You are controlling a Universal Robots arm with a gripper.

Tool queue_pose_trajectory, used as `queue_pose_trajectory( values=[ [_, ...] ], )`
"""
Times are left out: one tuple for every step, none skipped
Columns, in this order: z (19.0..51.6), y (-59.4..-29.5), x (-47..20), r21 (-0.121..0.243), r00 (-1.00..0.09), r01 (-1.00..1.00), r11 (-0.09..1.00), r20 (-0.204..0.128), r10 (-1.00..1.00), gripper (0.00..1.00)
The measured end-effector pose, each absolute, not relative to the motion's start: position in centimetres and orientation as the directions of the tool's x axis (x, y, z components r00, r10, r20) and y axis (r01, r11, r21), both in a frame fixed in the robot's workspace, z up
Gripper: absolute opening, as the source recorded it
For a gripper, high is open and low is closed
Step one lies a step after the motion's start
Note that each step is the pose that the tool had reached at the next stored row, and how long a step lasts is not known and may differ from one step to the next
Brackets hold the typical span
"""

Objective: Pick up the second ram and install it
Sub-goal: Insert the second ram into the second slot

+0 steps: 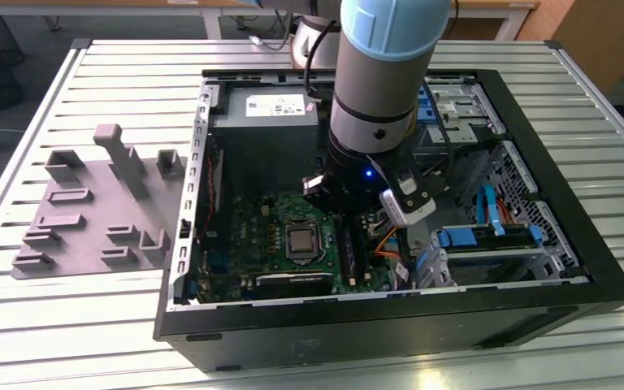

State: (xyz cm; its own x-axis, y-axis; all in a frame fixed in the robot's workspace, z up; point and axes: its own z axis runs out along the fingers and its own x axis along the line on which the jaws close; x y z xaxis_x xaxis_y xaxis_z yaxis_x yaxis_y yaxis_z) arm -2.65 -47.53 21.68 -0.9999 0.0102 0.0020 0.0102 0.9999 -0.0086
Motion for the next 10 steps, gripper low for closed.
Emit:
queue_pose_trajectory(
  values=[
    [21.63, -47.53, -2.65, -0.009, -1.0, 0.01, 1.0, 0.002, 0.01, 0.14],
    [21.59, -47.53, -2.65, -0.009, -1.0, 0.01, 1.0, 0.002, 0.01, 0.14],
    [21.55, -47.53, -2.65, -0.009, -1.0, 0.01, 1.0, 0.002, 0.01, 0.14],
    [21.52, -47.53, -2.65, -0.009, -1.0, 0.01, 1.0, 0.002, 0.01, 0.14],
    [21.48, -47.53, -2.65, -0.009, -1.0, 0.01, 1.0, 0.002, 0.01, 0.14],
    [21.46, -47.53, -2.65, -0.009, -1.0, 0.01, 1.0, 0.002, 0.01, 0.14],
    [21.44, -47.53, -2.65, -0.009, -1.0, 0.01, 1.0, 0.002, 0.01, 0.14],
    [21.43, -47.53, -2.65, -0.009, -1.0, 0.01, 1.0, 0.002, 0.01, 0.14],
    [21.42, -47.53, -2.65, -0.009, -1.0, 0.01, 1.0, 0.002, 0.01, 0.14],
    [21.42, -47.53, -2.65, -0.009, -1.0, 0.01, 1.0, 0.002, 0.01, 0.14]
  ],
)
